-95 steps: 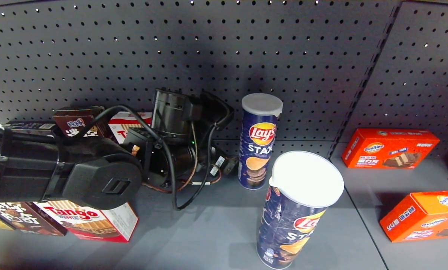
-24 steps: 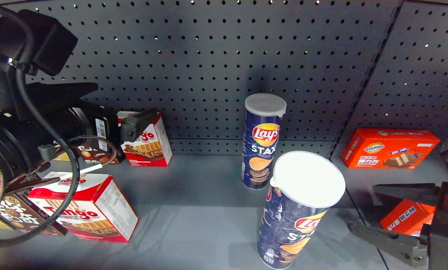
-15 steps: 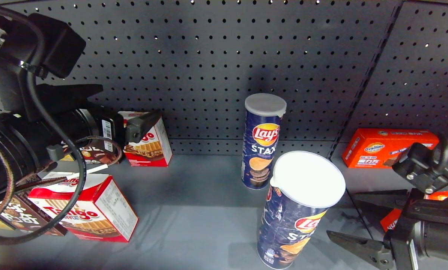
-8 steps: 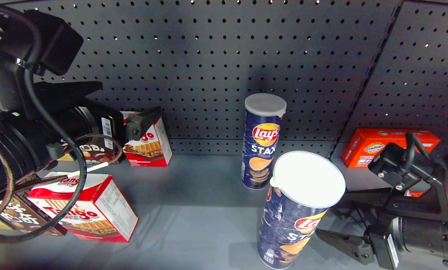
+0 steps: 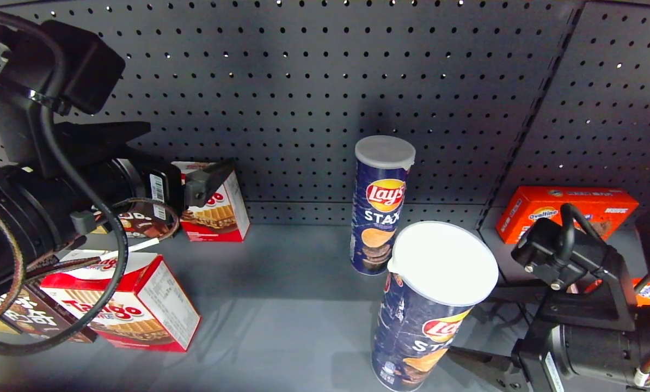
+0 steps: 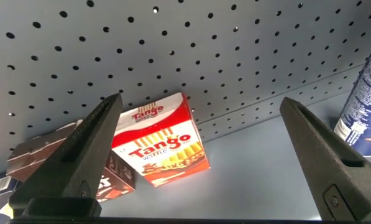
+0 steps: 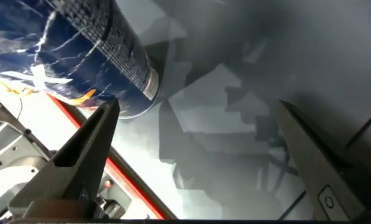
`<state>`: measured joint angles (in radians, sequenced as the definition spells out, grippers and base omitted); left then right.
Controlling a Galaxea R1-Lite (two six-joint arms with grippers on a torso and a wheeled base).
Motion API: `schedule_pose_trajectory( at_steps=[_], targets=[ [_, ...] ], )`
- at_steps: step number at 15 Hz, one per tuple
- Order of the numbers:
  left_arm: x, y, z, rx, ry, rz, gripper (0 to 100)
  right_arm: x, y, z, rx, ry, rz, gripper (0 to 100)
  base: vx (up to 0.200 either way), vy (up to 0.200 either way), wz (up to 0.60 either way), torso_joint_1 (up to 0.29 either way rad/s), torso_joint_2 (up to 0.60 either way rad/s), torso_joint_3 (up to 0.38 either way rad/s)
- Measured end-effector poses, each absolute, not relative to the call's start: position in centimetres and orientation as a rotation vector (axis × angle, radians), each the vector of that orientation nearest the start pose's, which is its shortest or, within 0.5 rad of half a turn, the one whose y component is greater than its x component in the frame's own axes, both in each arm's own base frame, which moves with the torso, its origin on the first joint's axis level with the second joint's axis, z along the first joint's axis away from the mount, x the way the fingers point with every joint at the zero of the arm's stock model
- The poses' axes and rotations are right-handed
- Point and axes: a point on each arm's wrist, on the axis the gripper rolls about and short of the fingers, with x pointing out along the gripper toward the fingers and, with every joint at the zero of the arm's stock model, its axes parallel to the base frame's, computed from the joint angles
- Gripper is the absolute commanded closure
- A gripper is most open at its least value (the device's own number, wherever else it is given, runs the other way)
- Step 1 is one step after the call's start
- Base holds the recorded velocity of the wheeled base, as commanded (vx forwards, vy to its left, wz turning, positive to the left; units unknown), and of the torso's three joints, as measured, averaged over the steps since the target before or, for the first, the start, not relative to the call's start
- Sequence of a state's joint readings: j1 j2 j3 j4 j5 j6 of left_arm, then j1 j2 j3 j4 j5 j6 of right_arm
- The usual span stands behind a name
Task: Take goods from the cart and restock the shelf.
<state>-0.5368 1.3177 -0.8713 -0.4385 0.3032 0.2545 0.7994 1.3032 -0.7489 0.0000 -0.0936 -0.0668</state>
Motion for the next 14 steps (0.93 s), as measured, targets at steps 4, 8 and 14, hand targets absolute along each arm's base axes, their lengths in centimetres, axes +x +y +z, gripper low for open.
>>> schedule_pose_trajectory(
  at_steps=[4,8,14],
  targets=[
    [18.95,-10.49,28.23,0.257,-0.023,-0.233,0,13.56,14.26,20.59,-0.317,0.492,0.726,0,0.0,0.0,0.0,0.0,0.0,0.0],
    [18.95,-10.49,28.16,0.257,-0.02,-0.234,0,13.38,14.85,20.41,-0.329,0.498,0.749,0,0.0,0.0,0.0,0.0,0.0,0.0],
    [18.92,-10.45,27.78,0.259,-0.015,-0.234,0,13.25,14.05,20.32,-0.324,0.496,0.719,0,0.0,0.0,0.0,0.0,0.0,0.0]
  ],
)
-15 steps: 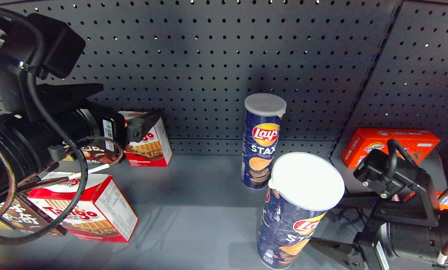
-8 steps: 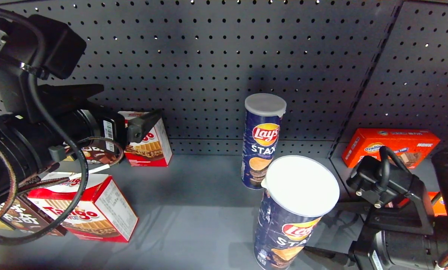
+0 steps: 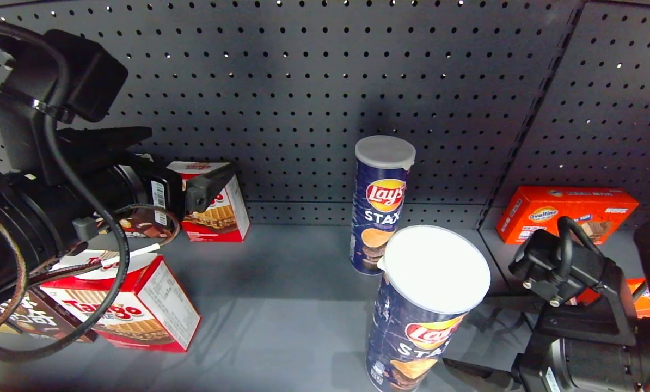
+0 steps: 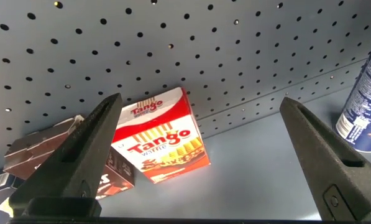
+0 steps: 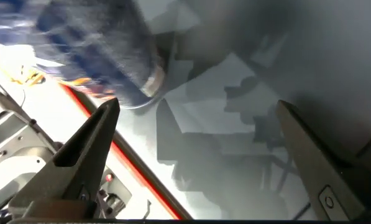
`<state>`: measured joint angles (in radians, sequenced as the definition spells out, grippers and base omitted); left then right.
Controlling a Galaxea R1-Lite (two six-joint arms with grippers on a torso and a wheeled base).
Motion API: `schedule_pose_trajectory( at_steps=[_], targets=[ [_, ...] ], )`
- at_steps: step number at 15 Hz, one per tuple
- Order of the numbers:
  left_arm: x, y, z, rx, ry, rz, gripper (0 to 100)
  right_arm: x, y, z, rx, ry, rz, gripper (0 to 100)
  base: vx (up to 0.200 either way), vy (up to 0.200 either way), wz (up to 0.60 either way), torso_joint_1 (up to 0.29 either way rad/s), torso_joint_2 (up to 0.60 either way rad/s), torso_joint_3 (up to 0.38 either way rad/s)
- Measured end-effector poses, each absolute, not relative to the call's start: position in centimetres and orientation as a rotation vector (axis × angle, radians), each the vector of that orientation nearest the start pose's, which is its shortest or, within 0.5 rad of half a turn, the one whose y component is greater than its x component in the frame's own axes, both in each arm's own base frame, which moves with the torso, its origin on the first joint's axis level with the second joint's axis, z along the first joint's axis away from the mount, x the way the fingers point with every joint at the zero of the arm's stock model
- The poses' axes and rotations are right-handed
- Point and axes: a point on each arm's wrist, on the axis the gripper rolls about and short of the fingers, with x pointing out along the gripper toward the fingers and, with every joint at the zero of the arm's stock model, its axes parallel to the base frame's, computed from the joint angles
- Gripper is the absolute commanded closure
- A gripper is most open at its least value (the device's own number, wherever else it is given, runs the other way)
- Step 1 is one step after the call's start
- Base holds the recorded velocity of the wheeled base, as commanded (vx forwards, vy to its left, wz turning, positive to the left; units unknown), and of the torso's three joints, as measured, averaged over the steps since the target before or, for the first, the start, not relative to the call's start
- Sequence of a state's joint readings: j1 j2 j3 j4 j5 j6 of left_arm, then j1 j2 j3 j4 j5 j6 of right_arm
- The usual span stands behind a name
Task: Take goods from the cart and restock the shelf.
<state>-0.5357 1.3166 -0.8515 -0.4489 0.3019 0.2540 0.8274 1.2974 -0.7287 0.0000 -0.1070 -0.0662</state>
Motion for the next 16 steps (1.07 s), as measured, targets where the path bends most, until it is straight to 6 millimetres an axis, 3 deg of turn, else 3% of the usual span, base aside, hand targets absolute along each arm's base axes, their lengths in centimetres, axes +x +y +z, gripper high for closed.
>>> schedule_pose_trajectory(
  at_steps=[16],
  targets=[
    [19.16,-9.92,27.76,0.259,-0.014,-0.216,0,13.48,14.79,19.95,-0.341,0.512,0.728,0,0.0,0.0,0.0,0.0,0.0,0.0]
  ],
)
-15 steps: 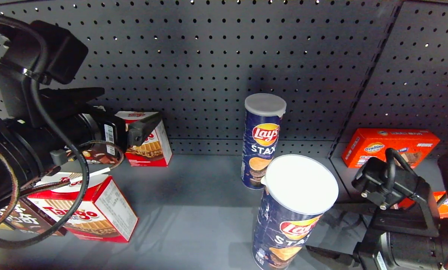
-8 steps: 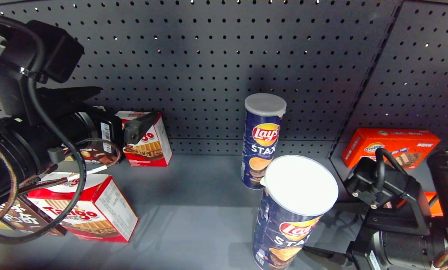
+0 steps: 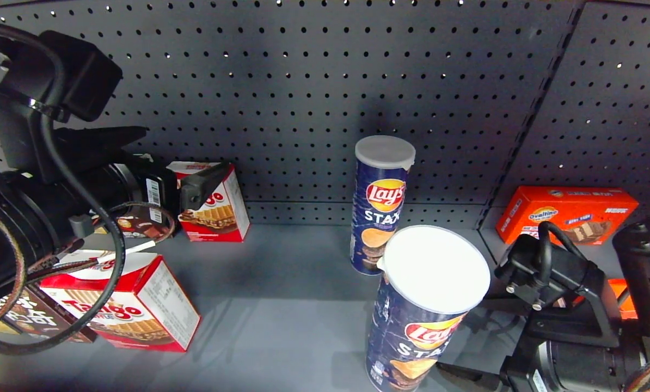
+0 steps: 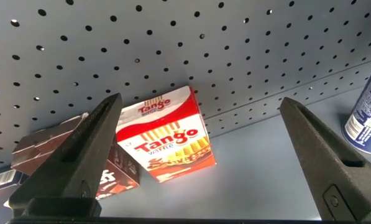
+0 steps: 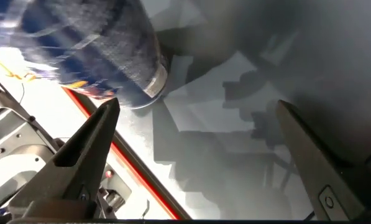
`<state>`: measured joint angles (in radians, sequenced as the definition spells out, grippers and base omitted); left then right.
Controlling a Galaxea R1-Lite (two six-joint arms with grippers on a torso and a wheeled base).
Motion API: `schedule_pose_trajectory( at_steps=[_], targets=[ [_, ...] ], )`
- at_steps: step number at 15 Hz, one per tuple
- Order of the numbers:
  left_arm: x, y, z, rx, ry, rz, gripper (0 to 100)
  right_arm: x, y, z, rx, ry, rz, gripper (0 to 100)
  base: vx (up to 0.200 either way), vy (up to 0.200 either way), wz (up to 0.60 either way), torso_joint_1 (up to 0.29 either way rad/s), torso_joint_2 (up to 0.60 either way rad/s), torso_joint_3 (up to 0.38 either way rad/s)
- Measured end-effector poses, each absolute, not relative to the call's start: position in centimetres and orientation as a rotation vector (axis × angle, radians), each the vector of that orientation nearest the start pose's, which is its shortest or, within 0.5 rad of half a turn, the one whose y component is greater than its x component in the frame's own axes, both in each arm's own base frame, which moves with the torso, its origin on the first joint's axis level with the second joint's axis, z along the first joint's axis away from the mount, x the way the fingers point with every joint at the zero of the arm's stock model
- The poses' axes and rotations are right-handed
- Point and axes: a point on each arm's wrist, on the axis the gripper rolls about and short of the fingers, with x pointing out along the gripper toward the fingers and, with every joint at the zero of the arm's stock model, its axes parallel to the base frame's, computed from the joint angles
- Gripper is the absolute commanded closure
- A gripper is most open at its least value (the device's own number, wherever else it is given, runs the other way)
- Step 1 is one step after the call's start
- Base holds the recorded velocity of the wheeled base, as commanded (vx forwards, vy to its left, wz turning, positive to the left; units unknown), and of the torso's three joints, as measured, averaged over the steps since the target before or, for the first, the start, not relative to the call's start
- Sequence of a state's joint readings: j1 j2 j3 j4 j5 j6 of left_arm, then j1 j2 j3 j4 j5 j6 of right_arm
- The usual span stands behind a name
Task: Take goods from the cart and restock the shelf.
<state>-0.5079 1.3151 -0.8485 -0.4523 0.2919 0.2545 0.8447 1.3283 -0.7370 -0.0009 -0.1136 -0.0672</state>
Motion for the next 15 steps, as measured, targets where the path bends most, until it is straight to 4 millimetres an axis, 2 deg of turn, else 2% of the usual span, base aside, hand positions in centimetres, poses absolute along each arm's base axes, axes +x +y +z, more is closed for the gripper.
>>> schedule_pose_trajectory(
  at_steps=[15],
  targets=[
    [19.18,-9.82,27.76,0.259,-0.014,-0.213,0,13.47,15.09,19.73,-0.356,0.518,0.74,0,0.0,0.0,0.0,0.0,0.0,0.0]
  ],
)
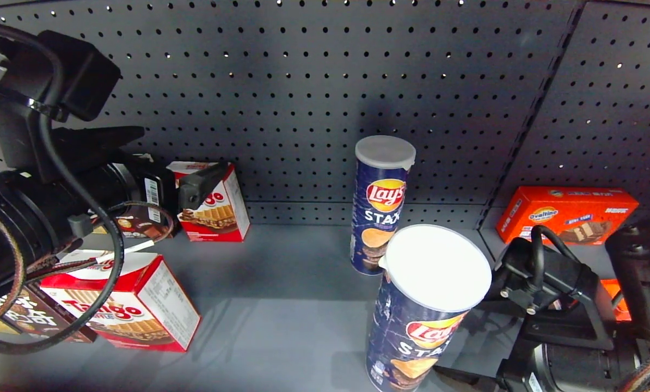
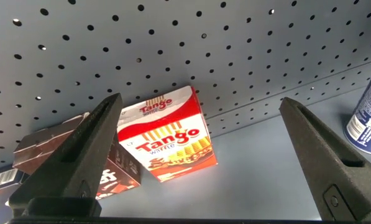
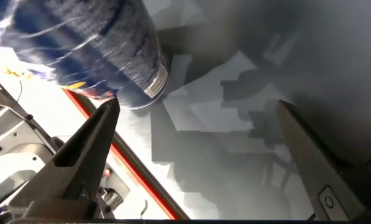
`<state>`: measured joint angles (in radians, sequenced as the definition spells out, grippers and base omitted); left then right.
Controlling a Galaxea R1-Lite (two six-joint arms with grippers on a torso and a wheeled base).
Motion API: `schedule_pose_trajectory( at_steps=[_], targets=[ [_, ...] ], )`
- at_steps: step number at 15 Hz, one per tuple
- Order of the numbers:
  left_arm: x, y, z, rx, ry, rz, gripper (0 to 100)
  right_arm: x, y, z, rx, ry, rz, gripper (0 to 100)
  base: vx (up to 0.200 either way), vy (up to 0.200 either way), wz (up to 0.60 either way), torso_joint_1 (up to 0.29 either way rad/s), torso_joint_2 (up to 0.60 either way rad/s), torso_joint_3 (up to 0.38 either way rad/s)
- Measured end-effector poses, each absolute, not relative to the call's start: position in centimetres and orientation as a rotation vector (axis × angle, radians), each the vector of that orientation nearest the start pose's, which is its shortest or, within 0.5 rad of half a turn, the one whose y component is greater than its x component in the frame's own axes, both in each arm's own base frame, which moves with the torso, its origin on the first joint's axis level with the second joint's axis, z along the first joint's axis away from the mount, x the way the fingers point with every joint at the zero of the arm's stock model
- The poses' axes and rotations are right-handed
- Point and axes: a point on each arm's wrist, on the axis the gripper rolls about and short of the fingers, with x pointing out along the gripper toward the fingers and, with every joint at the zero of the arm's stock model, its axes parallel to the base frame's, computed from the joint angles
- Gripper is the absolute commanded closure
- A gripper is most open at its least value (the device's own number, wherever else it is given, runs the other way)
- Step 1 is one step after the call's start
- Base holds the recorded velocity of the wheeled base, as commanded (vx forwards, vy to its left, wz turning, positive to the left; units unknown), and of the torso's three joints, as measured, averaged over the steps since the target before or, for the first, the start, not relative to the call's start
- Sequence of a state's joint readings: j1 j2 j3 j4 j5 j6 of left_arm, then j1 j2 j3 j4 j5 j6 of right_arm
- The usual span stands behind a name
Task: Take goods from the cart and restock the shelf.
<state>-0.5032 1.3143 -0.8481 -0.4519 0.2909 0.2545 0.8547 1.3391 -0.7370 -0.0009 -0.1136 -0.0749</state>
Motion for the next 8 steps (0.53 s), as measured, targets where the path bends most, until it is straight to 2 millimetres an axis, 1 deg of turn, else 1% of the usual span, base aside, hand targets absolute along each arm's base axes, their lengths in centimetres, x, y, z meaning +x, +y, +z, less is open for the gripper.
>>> schedule_pose_trajectory(
  at_steps=[4,6,8],
  targets=[
    [19.17,-9.84,27.73,0.259,-0.013,-0.214,0,13.18,14.76,19.48,-0.359,0.524,0.739,0,0.0,0.0,0.0,0.0,0.0,0.0],
    [19.21,-9.87,27.69,0.261,-0.011,-0.215,0,13.31,14.2,19.43,-0.351,0.526,0.716,0,0.0,0.0,0.0,0.0,0.0,0.0],
    [19.25,-9.9,27.72,0.262,-0.012,-0.215,0,13.53,14.17,19.67,-0.345,0.519,0.708,0,0.0,0.0,0.0,0.0,0.0,0.0]
  ],
)
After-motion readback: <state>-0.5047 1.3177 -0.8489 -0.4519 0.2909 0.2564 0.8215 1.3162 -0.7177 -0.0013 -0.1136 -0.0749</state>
